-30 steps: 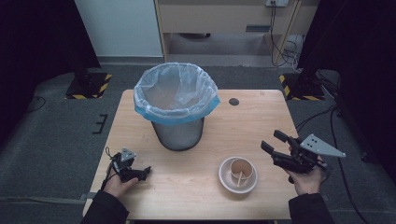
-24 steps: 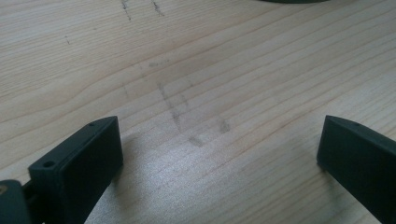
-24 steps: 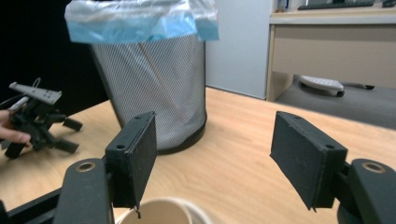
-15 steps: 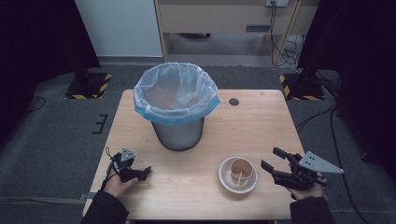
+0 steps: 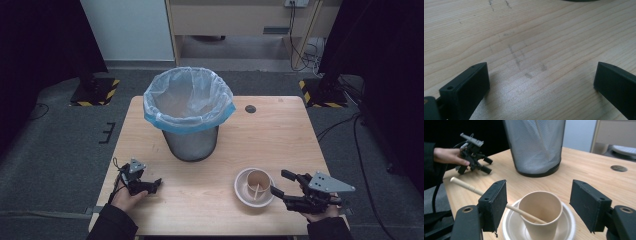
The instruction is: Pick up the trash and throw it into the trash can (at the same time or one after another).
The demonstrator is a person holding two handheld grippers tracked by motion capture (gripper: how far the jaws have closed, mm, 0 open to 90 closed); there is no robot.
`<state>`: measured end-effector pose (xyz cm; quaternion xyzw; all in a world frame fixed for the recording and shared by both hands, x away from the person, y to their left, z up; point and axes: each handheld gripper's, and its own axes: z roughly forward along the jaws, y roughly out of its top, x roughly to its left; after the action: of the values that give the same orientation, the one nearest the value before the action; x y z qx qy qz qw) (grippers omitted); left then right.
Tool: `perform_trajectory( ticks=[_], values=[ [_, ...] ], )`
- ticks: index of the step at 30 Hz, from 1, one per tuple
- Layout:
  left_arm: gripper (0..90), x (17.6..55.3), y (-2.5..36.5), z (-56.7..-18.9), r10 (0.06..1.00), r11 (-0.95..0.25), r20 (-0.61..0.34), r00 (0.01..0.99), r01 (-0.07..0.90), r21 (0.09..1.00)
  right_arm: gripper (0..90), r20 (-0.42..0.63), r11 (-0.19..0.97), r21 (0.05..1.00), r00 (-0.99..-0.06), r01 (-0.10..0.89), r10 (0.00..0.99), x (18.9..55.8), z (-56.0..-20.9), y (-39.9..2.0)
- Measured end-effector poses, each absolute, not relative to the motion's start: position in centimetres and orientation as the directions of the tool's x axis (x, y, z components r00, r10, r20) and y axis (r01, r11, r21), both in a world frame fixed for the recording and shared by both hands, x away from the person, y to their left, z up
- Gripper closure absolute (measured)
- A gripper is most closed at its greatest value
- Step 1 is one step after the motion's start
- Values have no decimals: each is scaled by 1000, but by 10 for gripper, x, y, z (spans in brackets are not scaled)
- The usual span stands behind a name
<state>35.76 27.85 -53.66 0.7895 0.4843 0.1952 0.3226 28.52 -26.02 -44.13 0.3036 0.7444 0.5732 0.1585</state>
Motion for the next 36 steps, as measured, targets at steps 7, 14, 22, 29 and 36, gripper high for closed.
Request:
perform_trajectory(
  ticks=[7, 14, 22, 29, 36],
  values=[
    [0, 358, 278, -537, 891, -323, -4, 454, 639, 699, 295, 120, 198, 937, -796, 289, 594, 285, -447, -250],
    [0, 358, 278, -537, 891, -323, -4, 455, 639, 698, 288, 121, 227, 930, -822, 291, 556, 284, -450, -242],
    [0, 358, 278, -537, 891, -323, -4, 455, 639, 699, 290, 143, 229, 925, -837, 302, 528, 284, -453, -237],
    [0, 358, 278, -537, 891, -323, -4, 455, 639, 698, 301, 159, 213, 929, -847, 302, 507, 284, -454, -234],
    [0, 358, 278, -537, 891, -323, -4, 455, 639, 699, 308, 136, 261, 922, -870, 287, 474, 282, -455, -224]
  ],
)
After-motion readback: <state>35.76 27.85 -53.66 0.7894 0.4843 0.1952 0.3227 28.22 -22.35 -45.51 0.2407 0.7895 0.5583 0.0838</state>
